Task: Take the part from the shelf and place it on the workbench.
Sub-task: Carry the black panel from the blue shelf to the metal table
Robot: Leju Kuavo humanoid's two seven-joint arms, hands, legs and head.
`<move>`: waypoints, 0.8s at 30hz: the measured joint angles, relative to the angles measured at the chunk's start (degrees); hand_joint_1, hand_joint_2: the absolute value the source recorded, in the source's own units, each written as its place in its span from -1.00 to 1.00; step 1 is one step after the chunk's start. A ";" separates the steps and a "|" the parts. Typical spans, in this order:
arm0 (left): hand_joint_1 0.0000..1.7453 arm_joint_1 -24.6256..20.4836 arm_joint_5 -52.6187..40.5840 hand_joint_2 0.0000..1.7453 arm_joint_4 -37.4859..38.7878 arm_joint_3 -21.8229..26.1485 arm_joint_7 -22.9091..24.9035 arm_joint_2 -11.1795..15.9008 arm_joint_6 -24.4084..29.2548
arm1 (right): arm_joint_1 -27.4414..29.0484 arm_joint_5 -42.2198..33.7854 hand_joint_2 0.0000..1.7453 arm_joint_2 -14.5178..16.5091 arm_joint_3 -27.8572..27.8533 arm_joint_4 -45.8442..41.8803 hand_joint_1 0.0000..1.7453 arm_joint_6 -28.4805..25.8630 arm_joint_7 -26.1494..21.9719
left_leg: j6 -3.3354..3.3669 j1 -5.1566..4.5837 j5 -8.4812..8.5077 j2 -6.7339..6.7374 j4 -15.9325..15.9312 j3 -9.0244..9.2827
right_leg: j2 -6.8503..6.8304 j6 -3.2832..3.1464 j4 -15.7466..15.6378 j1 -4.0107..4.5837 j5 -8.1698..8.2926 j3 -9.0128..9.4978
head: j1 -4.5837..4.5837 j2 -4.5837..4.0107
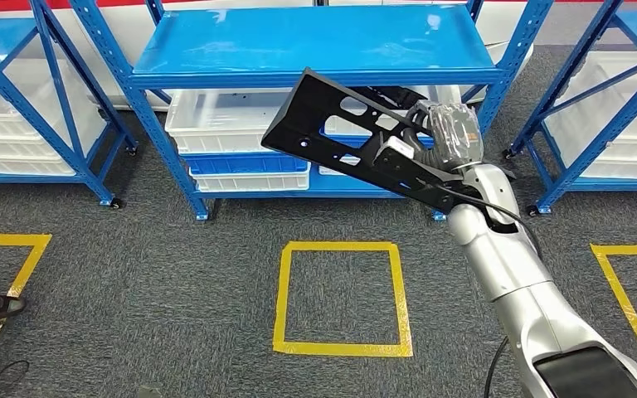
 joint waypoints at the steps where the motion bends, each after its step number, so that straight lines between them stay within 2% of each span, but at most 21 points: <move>1: -1.00 0.02 -0.02 1.00 0.01 0.00 0.02 0.03 0.01 | 0.07 0.04 1.00 0.02 0.00 -0.05 0.96 0.01 -0.03 | -0.31 0.14 -1.91 0.00 1.48 -0.58 | -0.05 -0.78 0.00 -0.09 0.52 -0.54 | -0.03 0.00; 3: -1.00 -0.01 -0.16 1.00 0.02 -0.01 0.05 0.03 0.02 | 0.13 0.11 1.00 0.06 -0.01 -0.21 0.96 0.01 -0.11 | -0.88 0.29 -8.01 0.00 8.09 -2.22 | -0.10 -1.93 0.01 0.13 1.69 -1.82 | -0.14 0.00; 4: -1.00 -0.04 -0.27 1.00 0.02 -0.01 0.07 0.02 0.01 | 0.14 0.14 1.00 0.05 -0.01 -0.25 0.96 0.01 -0.15 | -1.01 0.29 -10.50 0.00 12.15 -2.96 | -0.11 -2.20 0.02 0.36 2.30 -2.52 | -0.14 0.00; 5: -1.00 -0.06 -0.37 1.00 0.02 -0.02 0.08 0.00 0.01 | 0.16 0.14 1.00 0.04 -0.01 -0.29 0.96 0.01 -0.17 | -0.97 0.28 -11.89 0.00 15.52 -3.30 | -0.10 -2.34 0.03 0.64 2.95 -3.29 | -0.16 0.00; 6: -1.00 -0.08 -0.42 1.00 0.02 -0.02 0.10 -0.01 -0.01 | 0.20 0.15 1.00 0.03 -0.01 -0.31 0.96 0.01 -0.19 | -0.71 0.22 -11.86 -0.01 17.24 -2.86 | -0.07 -2.42 0.04 0.96 3.60 -4.08 | -0.17 0.00; 7: -1.00 -0.11 -0.45 1.00 0.02 -0.02 0.10 -0.02 -0.02 | 0.25 0.15 1.00 0.01 -0.03 -0.35 0.96 0.01 -0.20 | -0.18 0.09 -10.71 -0.03 16.89 -1.44 | -0.01 -2.49 0.04 1.35 4.25 -4.86 | -0.17 0.00; 8: -1.00 -0.18 -0.48 1.00 0.01 -0.02 0.11 -0.02 -0.02 | 0.28 0.16 1.00 -0.01 -0.10 -0.44 0.96 0.01 -0.21 | 0.73 -0.19 -9.28 -0.06 14.69 0.95 | 0.05 -2.57 0.04 1.73 4.88 -5.59 | -0.19 0.00; 9: -1.00 -0.32 -0.50 1.00 -0.02 -0.02 0.12 0.09 -0.02 | 0.31 0.19 1.00 -0.03 -0.21 -0.62 0.96 0.00 -0.22 | 2.07 -0.59 -8.84 -0.07 11.01 3.92 | 0.09 -2.63 0.00 1.97 5.50 -6.19 | -0.15 0.00; 10: -1.00 -0.47 -0.54 1.00 -0.04 -0.02 0.12 0.19 -0.01 | 0.32 0.22 1.00 -0.07 -0.37 -0.84 0.96 -0.01 -0.22 | 3.21 -0.98 -9.27 0.04 6.75 6.95 | 0.08 -2.56 -0.08 2.18 6.08 -6.60 | -0.02 0.00; 11: -1.00 -0.60 -0.57 1.00 -0.07 -0.02 0.12 0.30 0.00 | 0.33 0.26 1.00 -0.10 -0.51 -1.05 0.96 -0.02 -0.23 | 3.91 -1.37 -10.02 0.13 3.51 9.17 | -0.02 -2.30 -0.28 2.12 6.65 -6.80 | 0.09 0.00; 12: -1.00 -0.70 -0.59 1.00 -0.09 -0.02 0.13 0.42 0.01 | 0.34 0.30 1.00 -0.11 -0.61 -1.21 0.96 -0.02 -0.23 | 4.27 -1.73 -10.65 0.22 1.29 10.34 | -0.15 -1.92 -0.57 1.82 7.27 -6.85 | 0.14 0.00; 13: -1.00 -0.74 -0.61 1.00 -0.09 -0.03 0.14 0.46 0.02 | 0.37 0.37 1.00 -0.09 -0.66 -1.34 0.96 -0.03 -0.24 | 4.18 -2.02 -10.30 0.30 0.18 10.69 | -0.25 -1.47 -1.03 1.59 7.94 -6.79 | 0.11 0.00; 15: -1.00 -0.79 -0.64 1.00 -0.09 -0.02 0.20 0.48 0.03 | 0.60 0.51 1.00 -0.14 -0.77 -1.56 0.96 -0.03 -0.25 | 4.73 -2.15 -7.58 0.40 -1.86 10.42 | -0.25 -0.99 -2.09 1.39 8.81 -6.91 | -0.18 0.00; 16: -1.00 -0.86 -0.66 1.00 -0.09 -0.02 0.24 0.47 0.04 | 0.65 0.59 1.00 -0.25 -0.84 -1.67 0.96 -0.03 -0.25 | 5.18 -1.97 -6.06 0.52 -3.12 10.22 | -0.12 -1.11 -1.78 1.53 7.91 -7.31 | -0.19 0.00; 17: -1.00 -0.94 -0.68 1.00 -0.09 -0.02 0.27 0.43 0.04 | 0.66 0.63 1.00 -0.42 -0.95 -1.73 0.96 -0.03 -0.25 | 5.46 -1.66 -4.55 0.64 -4.19 9.73 | 0.00 -1.35 -0.16 1.56 5.84 -8.04 | -0.14 0.00; 19: -1.00 -1.08 -0.71 1.00 -0.09 -0.04 0.31 0.29 0.04 | 0.64 0.70 1.00 -0.75 -1.06 -1.76 0.96 -0.03 -0.25 | 5.03 -1.18 -2.44 0.75 -4.74 7.89 | 0.14 -1.44 6.66 1.02 0.40 -9.89 | -0.01 0.00; 20: -1.00 -1.11 -0.72 1.00 -0.09 -0.04 0.31 0.19 0.04 | 0.80 0.73 1.00 -0.86 -1.09 -1.77 0.96 -0.03 -0.25 | 4.42 -0.87 -1.54 0.77 -4.70 6.71 | 0.14 -0.86 10.77 0.54 -1.13 -10.62 | 0.01 0.00; 21: -1.00 -1.12 -0.73 1.00 -0.09 -0.05 0.31 0.05 0.04 | 1.01 0.77 1.00 -0.95 -1.10 -1.77 0.96 -0.03 -0.25 | 3.70 -0.49 -0.64 0.79 -4.63 5.50 | 0.13 0.24 13.94 0.02 -1.05 -10.83 | 0.02 0.00; 22: -1.00 -1.11 -0.73 1.00 -0.09 -0.05 0.31 -0.07 0.04 | 1.20 0.83 1.00 -0.98 -1.10 -1.77 0.96 -0.03 -0.25 | 2.99 -0.02 0.26 0.83 -4.47 4.17 | 0.12 1.66 15.73 -0.55 0.09 -10.36 | 0.02 0.00; 23: -1.00 -1.11 -0.73 1.00 -0.09 -0.04 0.30 -0.16 0.04 | 1.32 0.86 1.00 -0.99 -1.10 -1.78 0.96 -0.03 -0.25 | 2.22 0.51 1.08 0.89 -4.08 2.74 | 0.10 3.11 15.33 -1.15 1.66 -8.80 | 0.03 0.00; 24: -1.00 -1.12 -0.73 1.00 -0.09 -0.03 0.30 -0.20 0.04 | 1.35 0.91 1.00 -0.99 -1.10 -1.80 0.96 -0.03 -0.25 | 1.49 0.92 1.74 0.94 -3.43 1.36 | 0.07 4.27 13.04 -1.79 2.46 -6.35 | 0.07 0.00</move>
